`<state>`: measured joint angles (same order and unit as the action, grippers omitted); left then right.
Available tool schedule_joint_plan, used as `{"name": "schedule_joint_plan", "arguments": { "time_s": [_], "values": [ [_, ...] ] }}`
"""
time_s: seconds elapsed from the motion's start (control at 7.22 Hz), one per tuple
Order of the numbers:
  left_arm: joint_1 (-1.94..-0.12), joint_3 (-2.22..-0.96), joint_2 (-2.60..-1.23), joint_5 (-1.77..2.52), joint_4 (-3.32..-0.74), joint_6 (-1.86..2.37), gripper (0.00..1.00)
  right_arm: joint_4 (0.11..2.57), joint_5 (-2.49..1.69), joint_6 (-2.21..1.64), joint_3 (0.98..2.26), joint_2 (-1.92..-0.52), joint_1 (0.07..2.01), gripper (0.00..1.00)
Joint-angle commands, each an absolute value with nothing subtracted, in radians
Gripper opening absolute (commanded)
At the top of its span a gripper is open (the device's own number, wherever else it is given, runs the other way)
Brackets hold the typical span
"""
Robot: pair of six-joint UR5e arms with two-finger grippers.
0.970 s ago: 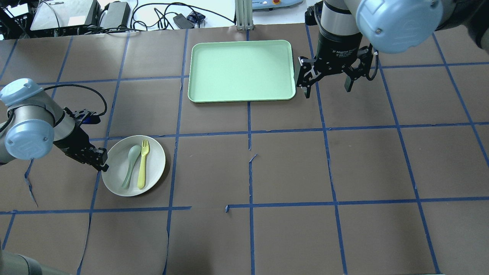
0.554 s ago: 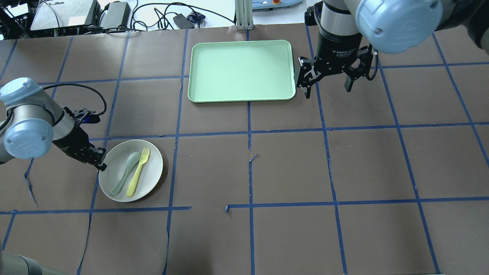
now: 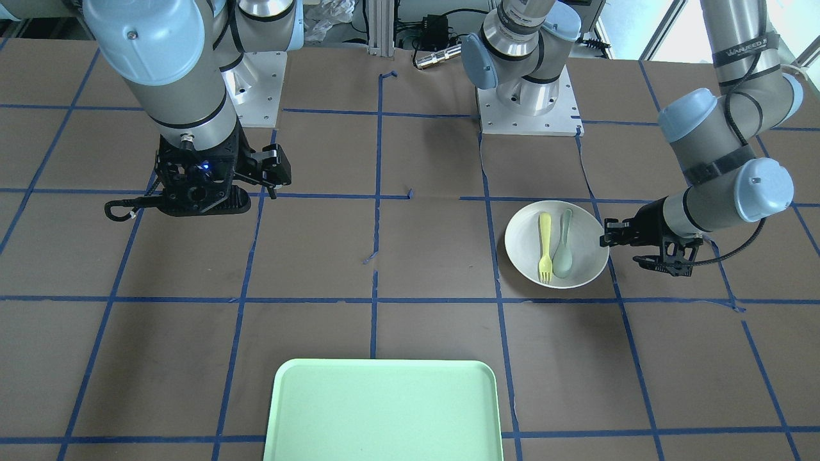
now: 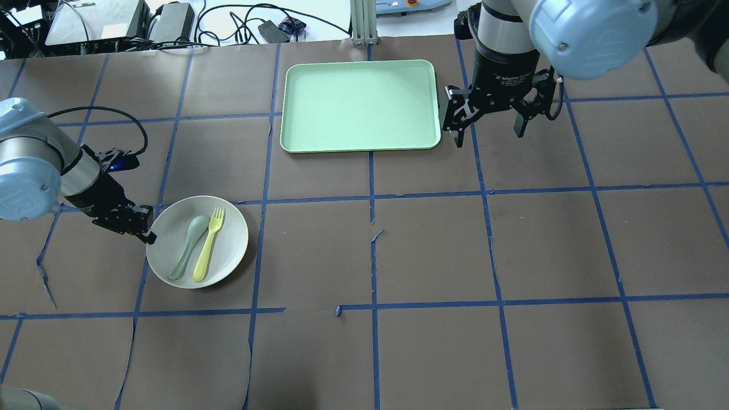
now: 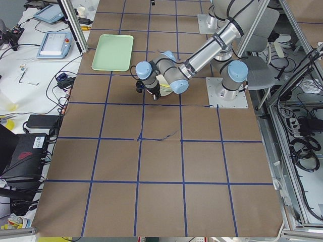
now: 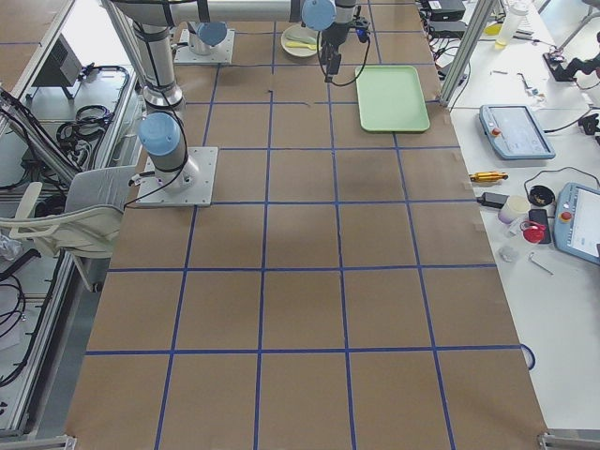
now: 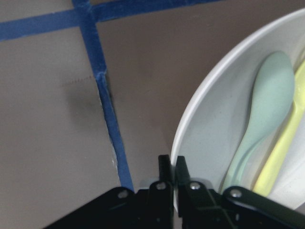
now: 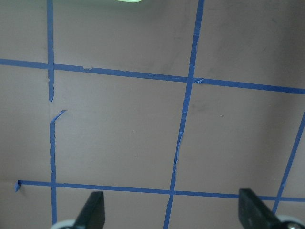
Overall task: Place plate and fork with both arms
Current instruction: 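Carry the plate with the left gripper and lower it onto the green tray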
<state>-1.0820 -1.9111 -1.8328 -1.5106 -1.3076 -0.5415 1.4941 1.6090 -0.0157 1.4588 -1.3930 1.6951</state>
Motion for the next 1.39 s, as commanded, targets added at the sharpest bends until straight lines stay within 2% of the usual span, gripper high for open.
{"name": "schedule_joint_plan", "arguments": {
  "time_s": [0.0,0.55,1.25],
  "values": [
    [-1.086,-1.818,-1.835,-1.432,-1.422,-0.439,0.00,1.493,1.609,-0.017,1.459,-1.393,1.695,1.00],
    [-1.325,-1.645,-1.931,-1.223,-1.366,-0.102,0.00,1.477,1.609,-0.015,1.459,-1.394,1.697,1.00],
    [-1.544,-1.341,-2.233,-1.122,-1.205,0.145,0.00,1.477,1.609,-0.025,1.459,-1.397,1.697,1.00]
  ]
}}
